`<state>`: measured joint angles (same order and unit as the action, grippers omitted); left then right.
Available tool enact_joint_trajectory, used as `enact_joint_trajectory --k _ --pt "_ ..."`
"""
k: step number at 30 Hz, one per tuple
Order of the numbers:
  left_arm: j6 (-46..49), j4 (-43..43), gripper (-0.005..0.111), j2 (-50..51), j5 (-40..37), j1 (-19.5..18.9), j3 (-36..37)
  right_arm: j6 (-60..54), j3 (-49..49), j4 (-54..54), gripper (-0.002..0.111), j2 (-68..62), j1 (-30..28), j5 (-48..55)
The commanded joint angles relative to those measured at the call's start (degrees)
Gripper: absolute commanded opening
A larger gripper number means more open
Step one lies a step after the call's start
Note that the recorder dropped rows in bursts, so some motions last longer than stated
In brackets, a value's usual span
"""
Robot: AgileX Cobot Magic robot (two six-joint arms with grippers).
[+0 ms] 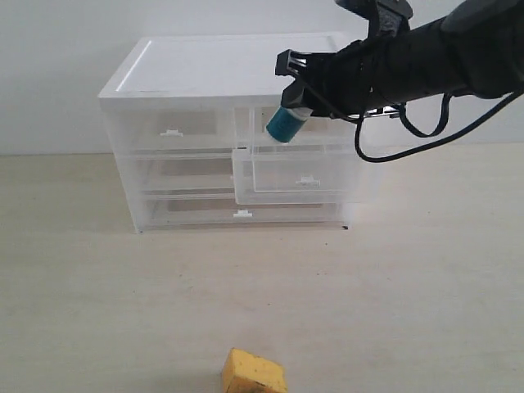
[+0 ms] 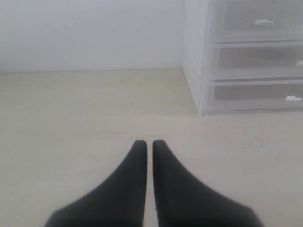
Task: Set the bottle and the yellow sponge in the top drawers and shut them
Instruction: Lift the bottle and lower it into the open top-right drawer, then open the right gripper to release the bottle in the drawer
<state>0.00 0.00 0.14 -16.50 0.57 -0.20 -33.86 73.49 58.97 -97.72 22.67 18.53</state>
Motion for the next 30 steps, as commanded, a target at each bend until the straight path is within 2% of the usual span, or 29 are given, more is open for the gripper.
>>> enact_joint_trajectory --k 1,6,8,10,24,30 --pt "-0.46 -0.59 0.004 -0.14 0.26 -0.13 0.2 3.1 1.24 0.05 0.008 -1.6 -0.46 -0.72" --pt "-0.46 -0.59 0.004 -0.14 0.26 -0.13 0.2 3.88 1.24 0.05 0.043 -2.79 -0.46 -1.4" --pt "-0.46 -0.59 0.004 -0.14 0.26 -0.13 0.2 3.88 1.24 0.05 0.054 -2.92 -0.46 -1.98" --pt "-0.46 -0.59 0.004 -0.14 0.26 -0.13 0.2 3.77 1.24 -0.06 0.06 -2.92 -0.46 -2.59" --pt "-0.46 -0.59 0.004 -0.14 0.26 -0.13 0.2 -0.85 1.28 -0.99 0.062 -1.32 -0.46 -6.63" --pt "-0.46 -0.59 0.004 -0.14 0.26 -0.13 0.2 -10.32 1.28 -1.46 0.06 3.53 -0.46 -2.3"
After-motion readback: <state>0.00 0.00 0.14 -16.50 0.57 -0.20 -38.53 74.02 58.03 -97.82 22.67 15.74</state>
